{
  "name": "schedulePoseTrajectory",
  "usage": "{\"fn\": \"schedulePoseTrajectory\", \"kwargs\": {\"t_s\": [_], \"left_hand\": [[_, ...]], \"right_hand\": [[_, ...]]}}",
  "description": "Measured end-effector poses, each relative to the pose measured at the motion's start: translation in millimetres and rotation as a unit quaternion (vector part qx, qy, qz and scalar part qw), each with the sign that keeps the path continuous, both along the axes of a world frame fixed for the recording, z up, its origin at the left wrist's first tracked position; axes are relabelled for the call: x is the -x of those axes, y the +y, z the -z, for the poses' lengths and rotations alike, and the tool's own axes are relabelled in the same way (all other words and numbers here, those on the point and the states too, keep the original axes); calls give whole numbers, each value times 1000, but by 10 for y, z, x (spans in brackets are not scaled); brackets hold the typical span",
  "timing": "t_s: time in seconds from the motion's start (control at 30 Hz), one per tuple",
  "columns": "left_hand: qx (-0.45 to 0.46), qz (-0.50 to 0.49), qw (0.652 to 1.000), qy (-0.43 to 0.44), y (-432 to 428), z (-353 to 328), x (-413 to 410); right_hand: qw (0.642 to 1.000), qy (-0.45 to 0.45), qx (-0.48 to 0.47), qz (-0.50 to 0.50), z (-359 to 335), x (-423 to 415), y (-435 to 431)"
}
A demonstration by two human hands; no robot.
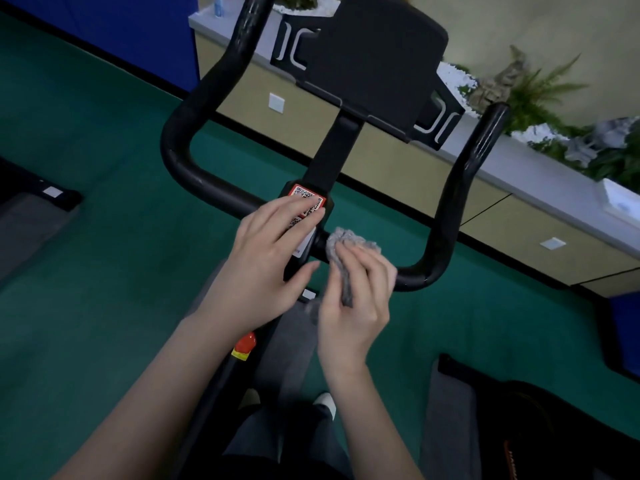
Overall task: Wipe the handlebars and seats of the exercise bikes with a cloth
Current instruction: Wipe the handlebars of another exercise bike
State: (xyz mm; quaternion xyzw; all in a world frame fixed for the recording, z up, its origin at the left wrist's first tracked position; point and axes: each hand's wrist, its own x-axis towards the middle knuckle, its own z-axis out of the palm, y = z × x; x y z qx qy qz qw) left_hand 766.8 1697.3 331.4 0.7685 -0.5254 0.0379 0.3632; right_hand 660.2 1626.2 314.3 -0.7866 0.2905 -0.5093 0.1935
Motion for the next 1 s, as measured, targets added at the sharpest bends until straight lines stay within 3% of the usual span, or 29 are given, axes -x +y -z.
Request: {"fn": "schedulePoseTrajectory", "kwargs": {"t_s": [0.23,0.33,0.43,0.57,0.7,1.0], "left_hand": [[-2,-7,1000,-10,-2,4,27],[-9,3,1000,-30,-25,-53,-9],[-19,24,999,-36,-91,-126,-58],[-33,32,999,-14,-138,-133,-51],[-28,20,999,-23,-144,-104,-44],[-31,9,998,-49,-166,-102,-32]], "right_hand": [[998,-17,-17,60,-44,140,-43],[995,84,-52,16,-290,20,-138],[956,257,-134,-55,-570,-132,-415],[876,371,-273,-143,-768,-333,-733],[839,400,-322,-179,-797,-249,-906],[813,452,-319,-182,-814,-221,-986]]}}
